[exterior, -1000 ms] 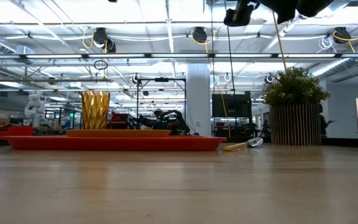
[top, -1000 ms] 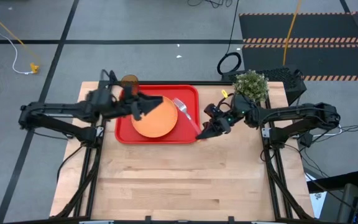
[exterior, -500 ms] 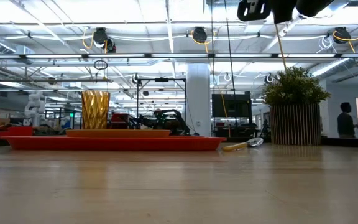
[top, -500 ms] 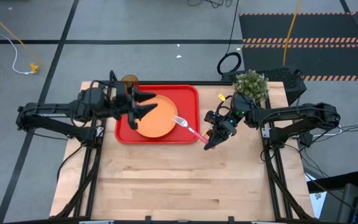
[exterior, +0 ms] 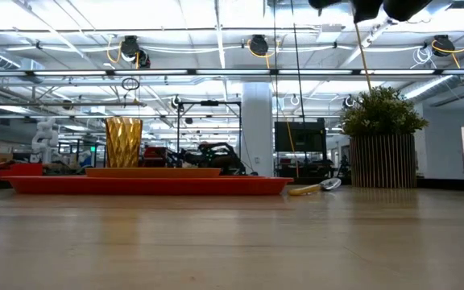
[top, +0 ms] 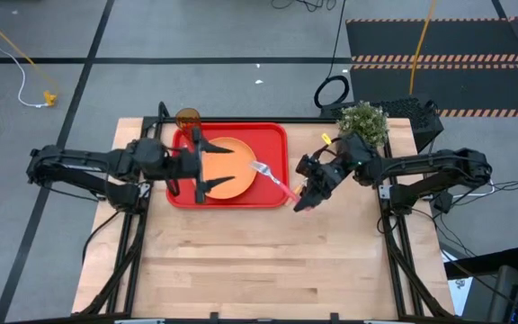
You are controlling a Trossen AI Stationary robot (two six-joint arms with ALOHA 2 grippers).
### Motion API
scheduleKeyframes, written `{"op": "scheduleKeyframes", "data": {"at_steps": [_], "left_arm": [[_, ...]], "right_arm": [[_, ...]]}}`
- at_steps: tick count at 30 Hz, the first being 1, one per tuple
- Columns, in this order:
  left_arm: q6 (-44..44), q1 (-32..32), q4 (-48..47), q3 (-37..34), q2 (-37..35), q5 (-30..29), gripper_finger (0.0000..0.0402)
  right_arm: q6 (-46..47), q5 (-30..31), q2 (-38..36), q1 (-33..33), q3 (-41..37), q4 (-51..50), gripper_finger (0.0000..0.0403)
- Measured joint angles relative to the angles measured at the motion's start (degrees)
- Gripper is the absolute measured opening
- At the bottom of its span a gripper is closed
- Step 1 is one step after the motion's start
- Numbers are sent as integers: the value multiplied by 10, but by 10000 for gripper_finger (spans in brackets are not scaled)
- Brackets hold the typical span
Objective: Pick and place plate/cup/fork/spoon on tray
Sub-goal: Put the pink fork on the red tray to the right of the orange plate
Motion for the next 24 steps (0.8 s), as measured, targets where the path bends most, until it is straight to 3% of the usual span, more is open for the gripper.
{"op": "scheduleKeyframes", "data": {"at_steps": [9, 16, 24], "left_arm": [[139, -7, 27, -1, 41, -1, 305], [157, -7, 96, 0, 78, 2, 302], [159, -23, 94, 0, 98, -13, 228]], "right_arm": [[138, 110, 13, 46, 0, 103, 15], [183, 166, 35, 83, 0, 140, 15], [155, 231, 40, 105, 0, 155, 15]]}}
